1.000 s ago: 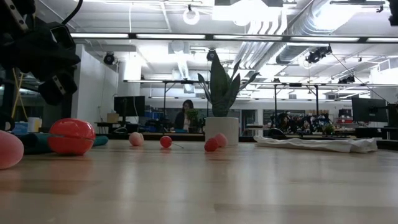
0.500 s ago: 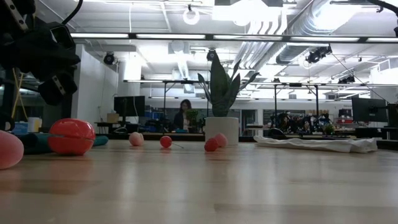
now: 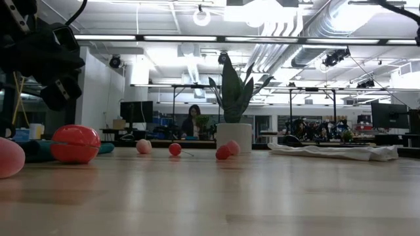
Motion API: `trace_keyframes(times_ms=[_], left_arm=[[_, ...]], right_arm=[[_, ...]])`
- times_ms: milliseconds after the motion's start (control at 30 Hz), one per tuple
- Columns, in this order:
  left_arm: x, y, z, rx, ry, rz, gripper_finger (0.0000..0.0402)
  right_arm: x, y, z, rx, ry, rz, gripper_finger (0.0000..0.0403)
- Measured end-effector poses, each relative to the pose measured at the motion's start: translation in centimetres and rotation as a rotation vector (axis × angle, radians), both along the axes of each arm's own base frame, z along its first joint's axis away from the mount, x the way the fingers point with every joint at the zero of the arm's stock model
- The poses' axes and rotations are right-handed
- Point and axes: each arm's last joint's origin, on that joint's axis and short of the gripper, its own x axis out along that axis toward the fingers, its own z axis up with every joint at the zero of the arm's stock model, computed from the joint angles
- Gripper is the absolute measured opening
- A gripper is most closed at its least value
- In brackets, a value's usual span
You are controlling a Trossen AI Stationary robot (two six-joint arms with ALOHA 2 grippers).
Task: Pick and placing Produce into tupperware
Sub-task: Put the right red cherry into the black bin
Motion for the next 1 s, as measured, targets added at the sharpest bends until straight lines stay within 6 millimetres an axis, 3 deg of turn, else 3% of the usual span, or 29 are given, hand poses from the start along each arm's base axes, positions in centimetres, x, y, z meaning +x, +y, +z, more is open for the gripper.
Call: trace_keyframes(times_ms=[433,1000], left_arm=[[0.0,0.0,0.0,-0.002,-0.001,-0.007,0.0001],[0.0,0.0,0.0,-0.009,-0.001,-0.006,0.0001]], right_arm=[[0.1,-0.1,-2.3,0.058,-0.052,-0.002,0.0],[-0.1,-0.3,-2.4,0.036,-0.026,0.0,0.0]])
